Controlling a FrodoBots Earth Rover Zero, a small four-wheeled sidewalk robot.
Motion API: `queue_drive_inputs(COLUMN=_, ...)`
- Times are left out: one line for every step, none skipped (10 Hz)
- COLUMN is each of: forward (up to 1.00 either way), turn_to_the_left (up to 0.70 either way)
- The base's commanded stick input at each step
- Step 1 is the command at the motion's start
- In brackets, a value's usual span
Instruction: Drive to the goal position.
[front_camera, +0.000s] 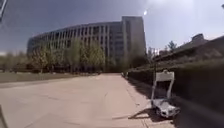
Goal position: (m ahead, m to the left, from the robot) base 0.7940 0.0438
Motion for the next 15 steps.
queue_drive_inputs(forward=1.00, turn_to_the_left=0.08)
queue_drive_inputs(forward=1.00, turn_to_the_left=0.08)
queue_drive_inputs(forward=1.00, turn_to_the_left=0.03)
queue_drive_inputs(forward=1.00, turn_to_the_left=-0.32)
queue_drive_inputs(forward=1.00, turn_to_the_left=-0.32)
queue_drive_inputs(forward=1.00, turn_to_the_left=-0.32)
queue_drive_inputs(forward=1.00, turn_to_the_left=-0.32)
queue_drive_inputs(forward=1.00, turn_to_the_left=-0.32)
queue_drive_inputs(forward=1.00, turn_to_the_left=-0.32)
queue_drive_inputs(forward=1.00, turn_to_the_left=-0.32)
queue_drive_inputs(forward=1.00, turn_to_the_left=-0.14)
queue_drive_inputs(forward=1.00, turn_to_the_left=0.06)
queue_drive_inputs(forward=1.00, turn_to_the_left=0.08)
queue_drive_inputs(forward=1.00, turn_to_the_left=0.08)
queue_drive_inputs(forward=1.00, turn_to_the_left=0.08)
